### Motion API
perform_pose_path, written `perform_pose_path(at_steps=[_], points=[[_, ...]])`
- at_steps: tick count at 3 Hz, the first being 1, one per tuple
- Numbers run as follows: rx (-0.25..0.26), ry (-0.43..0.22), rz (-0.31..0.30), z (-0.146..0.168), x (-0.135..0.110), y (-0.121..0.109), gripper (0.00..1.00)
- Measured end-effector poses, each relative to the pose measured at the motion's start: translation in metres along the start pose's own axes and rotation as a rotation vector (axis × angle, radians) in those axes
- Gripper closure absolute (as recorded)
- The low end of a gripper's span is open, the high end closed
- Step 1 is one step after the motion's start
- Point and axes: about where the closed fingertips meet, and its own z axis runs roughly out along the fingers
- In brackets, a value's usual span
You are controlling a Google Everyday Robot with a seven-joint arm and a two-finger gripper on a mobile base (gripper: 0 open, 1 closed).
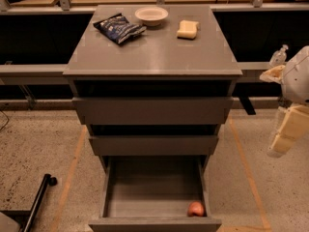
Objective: Pick apple from bottom drawer and place on counter
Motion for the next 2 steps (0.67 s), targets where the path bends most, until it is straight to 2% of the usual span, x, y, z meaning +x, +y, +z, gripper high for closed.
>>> perform_pose_path(at_steps=[1,2], points=[[0.000,0.000,0.000,0.000,0.000,0.000,0.00],[-0.035,-0.057,0.023,0.020,0.004,0.002,0.00]])
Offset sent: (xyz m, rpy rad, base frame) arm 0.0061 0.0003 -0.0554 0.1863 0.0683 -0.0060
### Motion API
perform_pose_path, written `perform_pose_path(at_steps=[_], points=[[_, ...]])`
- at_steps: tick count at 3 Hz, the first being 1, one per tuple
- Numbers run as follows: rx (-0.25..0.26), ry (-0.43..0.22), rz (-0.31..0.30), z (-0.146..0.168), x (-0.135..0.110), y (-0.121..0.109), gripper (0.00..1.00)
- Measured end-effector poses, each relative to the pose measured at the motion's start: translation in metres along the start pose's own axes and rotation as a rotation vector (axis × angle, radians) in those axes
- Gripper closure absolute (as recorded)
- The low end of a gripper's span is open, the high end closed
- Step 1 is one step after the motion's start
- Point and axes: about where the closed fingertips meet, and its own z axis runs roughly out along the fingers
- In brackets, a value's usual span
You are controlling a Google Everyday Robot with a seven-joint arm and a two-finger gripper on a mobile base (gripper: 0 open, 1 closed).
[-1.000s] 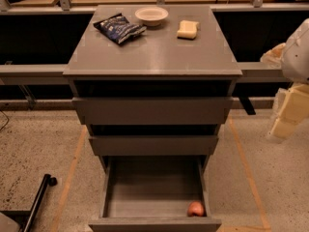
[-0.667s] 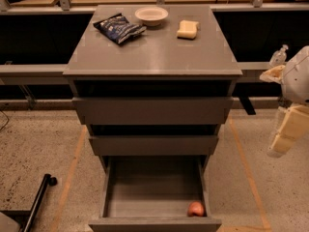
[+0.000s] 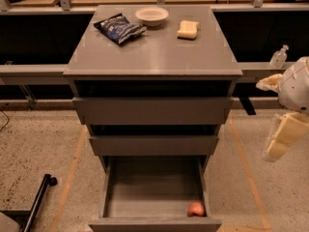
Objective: Pick apple from bottom drawer and place on counter
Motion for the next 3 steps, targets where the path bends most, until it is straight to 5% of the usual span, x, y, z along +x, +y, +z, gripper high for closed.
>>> perform_pose_path(at_steps=[3], points=[[-0.173,-0.148,0.071,0.160,0.023,0.015,0.00]])
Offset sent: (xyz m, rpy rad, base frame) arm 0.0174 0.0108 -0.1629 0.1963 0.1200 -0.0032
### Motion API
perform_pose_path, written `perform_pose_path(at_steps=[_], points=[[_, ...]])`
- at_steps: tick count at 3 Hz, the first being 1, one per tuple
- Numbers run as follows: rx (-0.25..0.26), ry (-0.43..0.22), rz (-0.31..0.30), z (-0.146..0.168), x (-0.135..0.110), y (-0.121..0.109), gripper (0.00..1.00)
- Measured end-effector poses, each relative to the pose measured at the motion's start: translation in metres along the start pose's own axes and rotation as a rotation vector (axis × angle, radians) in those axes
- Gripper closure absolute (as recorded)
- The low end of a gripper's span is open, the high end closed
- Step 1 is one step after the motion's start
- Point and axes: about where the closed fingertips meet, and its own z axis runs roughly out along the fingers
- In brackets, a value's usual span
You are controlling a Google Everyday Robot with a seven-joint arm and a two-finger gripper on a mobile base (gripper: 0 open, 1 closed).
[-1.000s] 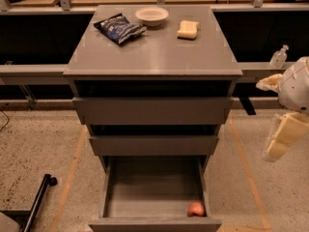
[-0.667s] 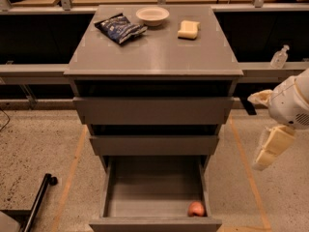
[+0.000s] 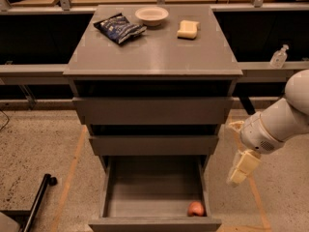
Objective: Pick apple from bottom drawer and place on counter
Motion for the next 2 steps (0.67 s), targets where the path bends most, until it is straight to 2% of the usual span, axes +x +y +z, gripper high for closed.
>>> perform_pose_path(at_steps=[1,2], points=[[0.000,0.000,0.000,0.000,0.000,0.000,0.00],[-0.019,-0.062,0.088,0.022,0.016,0.002,0.00]])
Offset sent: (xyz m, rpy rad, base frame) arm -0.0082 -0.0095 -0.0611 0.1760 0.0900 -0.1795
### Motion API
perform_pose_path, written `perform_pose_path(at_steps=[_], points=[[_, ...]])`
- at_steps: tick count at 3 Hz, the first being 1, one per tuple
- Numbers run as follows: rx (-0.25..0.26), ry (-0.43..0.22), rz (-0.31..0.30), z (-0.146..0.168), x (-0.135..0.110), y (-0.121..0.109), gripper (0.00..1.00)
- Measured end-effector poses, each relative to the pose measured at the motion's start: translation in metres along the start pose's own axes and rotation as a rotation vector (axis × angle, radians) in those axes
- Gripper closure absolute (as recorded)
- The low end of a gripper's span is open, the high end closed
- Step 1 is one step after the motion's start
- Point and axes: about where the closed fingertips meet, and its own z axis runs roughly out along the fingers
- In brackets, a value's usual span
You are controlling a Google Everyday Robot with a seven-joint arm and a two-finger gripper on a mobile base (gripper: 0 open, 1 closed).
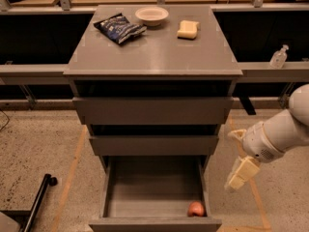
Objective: Pick apple from bottom drawer and place on counter
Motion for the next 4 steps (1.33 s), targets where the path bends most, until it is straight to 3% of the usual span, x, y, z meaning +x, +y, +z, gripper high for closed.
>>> perform_pose_path(at_steps=[1,2,3,4], points=[[-0.012,-0.007,0.039,0.032,0.019,-0.010,0.00],[-0.008,0.036,0.062,0.068,0.045,-0.025,0.00],[-0.004,0.041,0.062,0.072,0.048,-0.027,0.00],[-0.030,0.033,0.116,0.079,0.055,-0.028,0.00]])
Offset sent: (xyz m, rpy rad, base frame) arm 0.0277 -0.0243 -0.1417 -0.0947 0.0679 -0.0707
